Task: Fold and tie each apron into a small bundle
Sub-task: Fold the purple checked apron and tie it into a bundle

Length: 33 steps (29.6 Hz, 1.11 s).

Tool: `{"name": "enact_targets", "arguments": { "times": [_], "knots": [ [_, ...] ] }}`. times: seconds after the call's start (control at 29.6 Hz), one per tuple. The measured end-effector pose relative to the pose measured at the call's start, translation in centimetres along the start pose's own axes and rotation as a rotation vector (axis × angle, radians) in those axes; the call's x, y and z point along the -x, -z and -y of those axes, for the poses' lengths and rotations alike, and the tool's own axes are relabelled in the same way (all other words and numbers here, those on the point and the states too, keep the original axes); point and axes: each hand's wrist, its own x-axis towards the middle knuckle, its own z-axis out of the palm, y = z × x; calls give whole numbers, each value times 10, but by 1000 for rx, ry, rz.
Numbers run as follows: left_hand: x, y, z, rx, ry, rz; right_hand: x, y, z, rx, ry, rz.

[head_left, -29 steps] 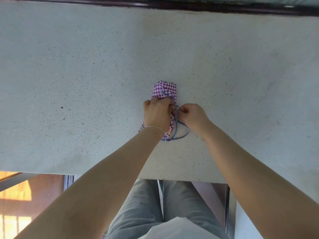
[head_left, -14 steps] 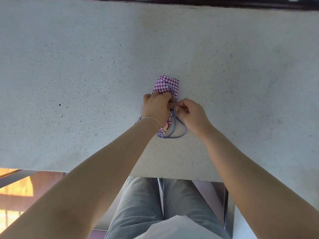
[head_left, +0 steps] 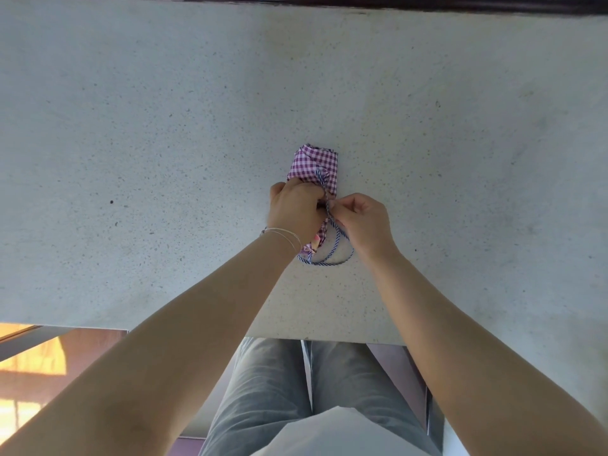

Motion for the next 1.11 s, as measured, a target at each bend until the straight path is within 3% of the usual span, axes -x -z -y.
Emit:
{"name": "enact_targets", "arguments": {
  "times": [0.14,0.24,0.34,0.41,0.54,0.81,0.98,1.05,1.11],
  "knots": [
    [7,-4,-1,38,-16,-43,3,5,-3,187,180,45],
    [10,-7,1,74,-11,-70,-3,8,0,110,132,91],
    [13,0,4,176,18,-93,-7,13,11,-60,7,275],
    [14,7,8,244,44,-87,-10,12,18,8,10,328],
    [14,12,21,314,42,-91,-12,5,27,68,-4,321],
    [10,3,40,250,-125,-74,-14,-4,30,-155,-370,289],
    [10,6,39,240,-185,-182,-11,-19,29,220,-117,241],
    [9,10,36,271,-141,-180,-9,-23,30,237,-97,184],
    [8,15,34,168,-263,-210,-7,-25,27,231,-89,139]
  ]
}}
